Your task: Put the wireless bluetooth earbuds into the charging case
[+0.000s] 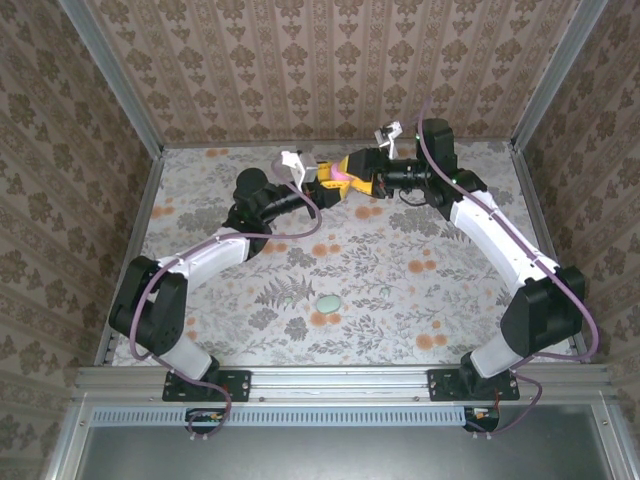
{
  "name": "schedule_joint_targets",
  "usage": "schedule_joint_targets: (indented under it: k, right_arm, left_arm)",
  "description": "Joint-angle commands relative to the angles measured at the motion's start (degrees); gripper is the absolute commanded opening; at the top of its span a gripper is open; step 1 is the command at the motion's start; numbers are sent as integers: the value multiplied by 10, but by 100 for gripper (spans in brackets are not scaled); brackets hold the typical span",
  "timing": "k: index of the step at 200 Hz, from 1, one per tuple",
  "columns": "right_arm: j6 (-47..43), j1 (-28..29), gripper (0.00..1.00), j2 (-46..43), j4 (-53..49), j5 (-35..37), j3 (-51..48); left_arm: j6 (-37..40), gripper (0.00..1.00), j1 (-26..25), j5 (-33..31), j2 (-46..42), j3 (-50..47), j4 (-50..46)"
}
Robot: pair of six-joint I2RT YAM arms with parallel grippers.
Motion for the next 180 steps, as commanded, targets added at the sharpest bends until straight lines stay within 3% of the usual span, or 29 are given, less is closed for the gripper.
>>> schedule_joint_targets:
  k: [1, 115, 146, 180]
  right_arm:
    - [79, -2, 60, 9, 90, -58, -14]
    - [129, -17, 32, 7, 154, -41, -53]
    - [126, -23, 29, -3, 175, -19, -71]
    - [121, -35, 28, -10, 168, 11, -81]
  left_arm:
    - [-23, 33, 5, 5, 5, 12, 46]
    - [-13, 36, 5, 22, 4, 16, 23]
    - [3, 43, 5, 6, -3, 8, 5]
    - [20, 64, 7, -10, -13, -11, -14]
